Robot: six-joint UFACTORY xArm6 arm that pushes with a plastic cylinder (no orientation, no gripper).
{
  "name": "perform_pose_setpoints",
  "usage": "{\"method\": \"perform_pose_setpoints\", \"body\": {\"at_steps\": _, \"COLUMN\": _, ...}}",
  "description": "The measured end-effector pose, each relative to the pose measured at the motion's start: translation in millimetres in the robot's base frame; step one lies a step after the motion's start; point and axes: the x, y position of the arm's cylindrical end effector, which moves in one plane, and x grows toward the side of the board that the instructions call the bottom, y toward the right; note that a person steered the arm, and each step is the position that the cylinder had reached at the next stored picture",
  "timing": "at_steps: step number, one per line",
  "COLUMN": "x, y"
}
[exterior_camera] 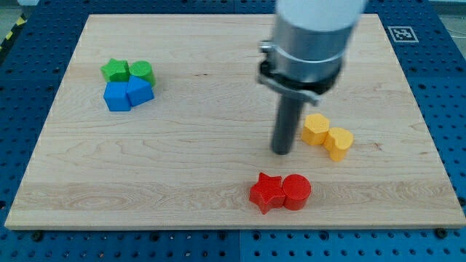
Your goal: Push the blue blocks towards the center of the board
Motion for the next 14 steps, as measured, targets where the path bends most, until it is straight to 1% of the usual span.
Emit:
{"method": "perform_pose_setpoints", "body": {"at_steps": 1, "x": 0.0, "y": -99.3}}
{"method": "perform_pose_setpoints", "body": {"at_steps": 2, "x": -5.5, "y": -215.5}}
{"method": "perform_pose_setpoints", "body": {"at_steps": 3, "x": -27.9, "y": -294.2}}
{"method": "perform_pose_setpoints", "body": {"at_steps": 4, "x": -68.9, "y": -338.0}}
{"method": "perform_pose_setpoints", "body": {"at_steps": 5, "x": -104.3, "y": -341.6}}
{"method": "perform_pose_setpoints", "body": {"at_steps": 8, "x": -108.0, "y": -199.9}}
{"method": "perform_pose_setpoints", "body": {"at_steps": 9, "x": -108.0, "y": -207.6}}
{"method": "perform_pose_setpoints", "body": {"at_steps": 10, "x": -105.1, "y": -240.9}}
{"method": "perform_pose_setpoints", "body": {"at_steps": 11, "x": -89.0, "y": -250.6}}
{"method": "perform_pose_setpoints", "body": {"at_steps": 12, "x": -75.2, "y": -241.1}}
{"method": "perform_pose_setpoints", "body": {"at_steps": 14, "x": -75.5, "y": -157.5}}
